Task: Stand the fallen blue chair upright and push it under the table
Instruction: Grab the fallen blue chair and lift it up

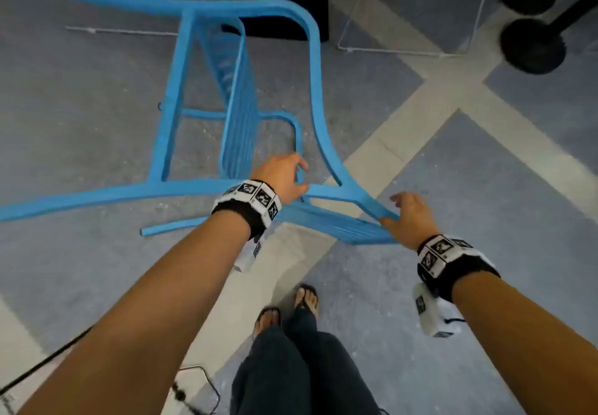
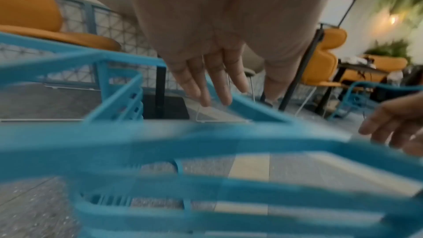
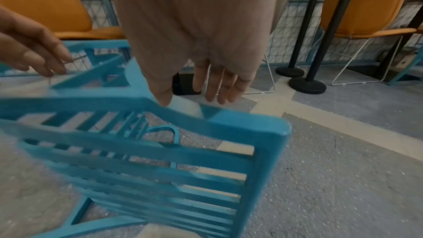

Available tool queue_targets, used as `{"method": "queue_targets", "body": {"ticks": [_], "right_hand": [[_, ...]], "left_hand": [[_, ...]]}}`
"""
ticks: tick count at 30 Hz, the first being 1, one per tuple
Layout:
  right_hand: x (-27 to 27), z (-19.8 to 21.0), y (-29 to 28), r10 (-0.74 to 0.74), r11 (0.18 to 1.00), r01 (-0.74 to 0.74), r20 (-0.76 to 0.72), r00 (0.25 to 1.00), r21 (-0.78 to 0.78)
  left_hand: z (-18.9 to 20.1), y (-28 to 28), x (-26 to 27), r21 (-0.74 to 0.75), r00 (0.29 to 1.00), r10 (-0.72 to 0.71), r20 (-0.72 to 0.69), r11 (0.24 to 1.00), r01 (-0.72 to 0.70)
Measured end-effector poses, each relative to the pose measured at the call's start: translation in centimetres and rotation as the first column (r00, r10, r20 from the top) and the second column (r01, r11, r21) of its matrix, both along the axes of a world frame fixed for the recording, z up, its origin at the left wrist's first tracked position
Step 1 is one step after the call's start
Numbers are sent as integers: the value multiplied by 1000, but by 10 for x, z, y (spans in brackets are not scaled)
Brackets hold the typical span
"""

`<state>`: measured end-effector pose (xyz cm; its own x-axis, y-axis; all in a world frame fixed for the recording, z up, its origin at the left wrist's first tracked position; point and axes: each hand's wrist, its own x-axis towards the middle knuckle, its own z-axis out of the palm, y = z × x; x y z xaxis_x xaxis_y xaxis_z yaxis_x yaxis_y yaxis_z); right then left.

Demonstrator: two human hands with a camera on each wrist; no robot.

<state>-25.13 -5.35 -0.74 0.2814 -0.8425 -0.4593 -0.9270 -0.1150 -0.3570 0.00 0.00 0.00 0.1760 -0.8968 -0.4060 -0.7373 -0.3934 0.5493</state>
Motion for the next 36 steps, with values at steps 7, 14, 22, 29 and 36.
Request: {"method": "queue_targets", "body": {"ticks": [7,14,22,29,36], "right_hand": [[-16,-40,-9,160,987,-149,-249,955,61],[-7,-19,-12,257,965,-261,-305,917,29],[24,55,-17,399,899,-432,-264,878,-79],[9,101,1,-21,995,52,322,946,-88],[33,65,45,-390,912,287,400,830,294]], "left_hand": [[-49,-13,-20,129,912,-325,251,945,302],[-21,-18,-32,-77,930,-280,239,949,306],[56,-57,-89,57,759,-575,306,807,588],[107,-57,-56,66,792,-478,380,868,492],[126,-34,-29,105,788,-496,364,863,495]]}}
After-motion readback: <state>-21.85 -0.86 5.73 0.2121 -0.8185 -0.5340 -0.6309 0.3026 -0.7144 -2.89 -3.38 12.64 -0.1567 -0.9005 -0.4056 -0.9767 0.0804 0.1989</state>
